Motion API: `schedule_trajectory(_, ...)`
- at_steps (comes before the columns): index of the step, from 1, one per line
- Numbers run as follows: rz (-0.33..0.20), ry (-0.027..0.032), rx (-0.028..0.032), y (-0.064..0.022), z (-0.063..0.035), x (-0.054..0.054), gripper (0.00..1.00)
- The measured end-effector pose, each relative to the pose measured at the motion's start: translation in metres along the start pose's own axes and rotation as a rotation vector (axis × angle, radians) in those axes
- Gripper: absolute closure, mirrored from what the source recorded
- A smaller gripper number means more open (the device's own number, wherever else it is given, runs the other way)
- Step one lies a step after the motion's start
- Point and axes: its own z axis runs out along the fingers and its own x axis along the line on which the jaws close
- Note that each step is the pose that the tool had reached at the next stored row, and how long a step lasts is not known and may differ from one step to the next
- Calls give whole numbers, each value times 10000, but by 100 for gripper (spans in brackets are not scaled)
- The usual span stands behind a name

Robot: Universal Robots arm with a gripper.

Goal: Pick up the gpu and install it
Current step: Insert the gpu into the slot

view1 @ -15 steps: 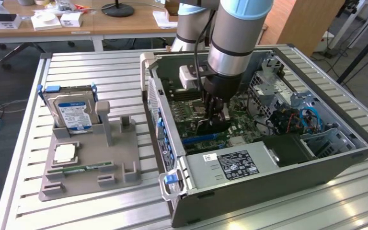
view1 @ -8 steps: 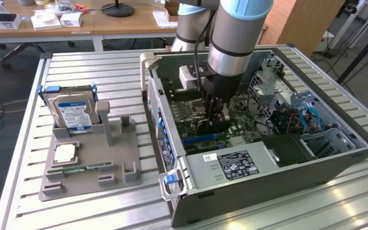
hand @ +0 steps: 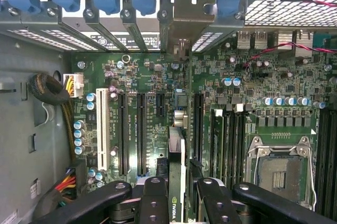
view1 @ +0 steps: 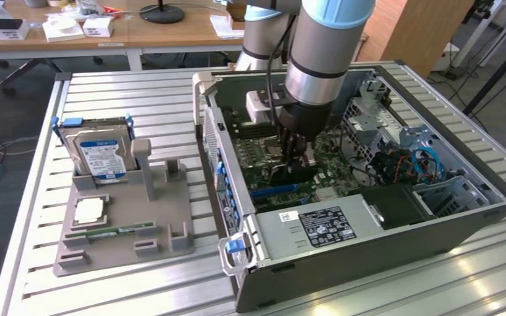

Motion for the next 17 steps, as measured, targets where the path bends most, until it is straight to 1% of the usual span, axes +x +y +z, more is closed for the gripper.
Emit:
schedule_trajectory(12,-3,1,-1,5,11,1,74)
schedule_trajectory(13,-3,3,-4,5,12,1,74)
schedule_trajectory(14,-2,3,-24,4,12,1,74)
schedule_trajectory(17,-3,3,-34,3,12,1,74)
